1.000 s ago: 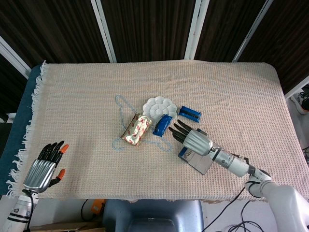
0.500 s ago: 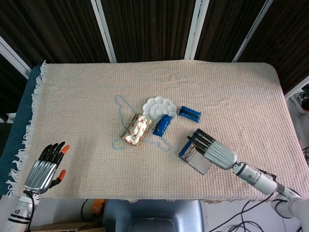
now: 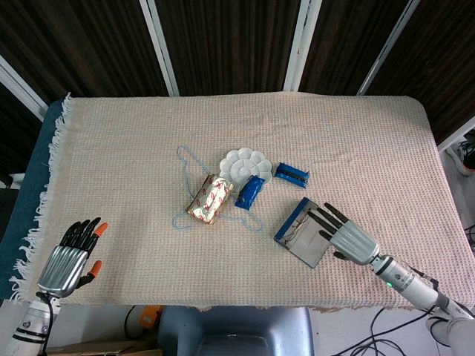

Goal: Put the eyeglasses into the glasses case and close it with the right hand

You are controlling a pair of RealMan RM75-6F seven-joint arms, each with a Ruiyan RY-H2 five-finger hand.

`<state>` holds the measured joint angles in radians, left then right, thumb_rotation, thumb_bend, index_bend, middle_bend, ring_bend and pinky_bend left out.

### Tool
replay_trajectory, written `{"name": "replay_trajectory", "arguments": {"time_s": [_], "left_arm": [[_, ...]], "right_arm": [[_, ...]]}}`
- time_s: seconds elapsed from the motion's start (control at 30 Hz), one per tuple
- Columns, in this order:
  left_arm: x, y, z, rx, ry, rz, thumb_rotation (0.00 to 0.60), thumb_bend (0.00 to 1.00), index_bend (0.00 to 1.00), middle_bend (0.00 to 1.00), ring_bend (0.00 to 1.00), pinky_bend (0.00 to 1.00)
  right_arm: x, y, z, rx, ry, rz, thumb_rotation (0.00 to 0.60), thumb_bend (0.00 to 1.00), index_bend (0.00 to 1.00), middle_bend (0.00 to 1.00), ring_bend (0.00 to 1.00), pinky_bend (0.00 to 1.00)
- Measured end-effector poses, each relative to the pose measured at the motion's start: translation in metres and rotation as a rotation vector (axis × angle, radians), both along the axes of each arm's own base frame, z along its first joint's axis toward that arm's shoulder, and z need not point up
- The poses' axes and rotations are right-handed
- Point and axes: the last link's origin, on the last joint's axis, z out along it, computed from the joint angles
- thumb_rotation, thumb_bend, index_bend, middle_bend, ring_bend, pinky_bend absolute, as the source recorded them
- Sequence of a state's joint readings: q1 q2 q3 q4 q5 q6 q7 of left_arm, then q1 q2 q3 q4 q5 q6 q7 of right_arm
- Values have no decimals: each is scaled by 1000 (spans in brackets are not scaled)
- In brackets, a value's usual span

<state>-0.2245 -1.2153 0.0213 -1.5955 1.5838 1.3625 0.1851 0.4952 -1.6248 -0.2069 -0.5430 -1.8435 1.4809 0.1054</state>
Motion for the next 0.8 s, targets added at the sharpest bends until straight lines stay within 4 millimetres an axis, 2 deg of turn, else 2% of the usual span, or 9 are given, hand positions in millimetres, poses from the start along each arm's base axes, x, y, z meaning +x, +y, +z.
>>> {"name": "replay_trajectory", "arguments": {"time_s": [0.13, 0.8], "left_arm": [[0, 0, 1, 3, -2, 2, 600, 382, 0, 0, 0, 95], [-1, 0, 1, 9, 1, 3, 600, 381, 0, 0, 0, 95]], "right_arm": [[-2, -4, -6, 9, 25, 14, 600, 246, 554, 6, 0, 0], [1, -14, -16, 25, 135, 101, 600, 311, 553, 6, 0, 0]]}}
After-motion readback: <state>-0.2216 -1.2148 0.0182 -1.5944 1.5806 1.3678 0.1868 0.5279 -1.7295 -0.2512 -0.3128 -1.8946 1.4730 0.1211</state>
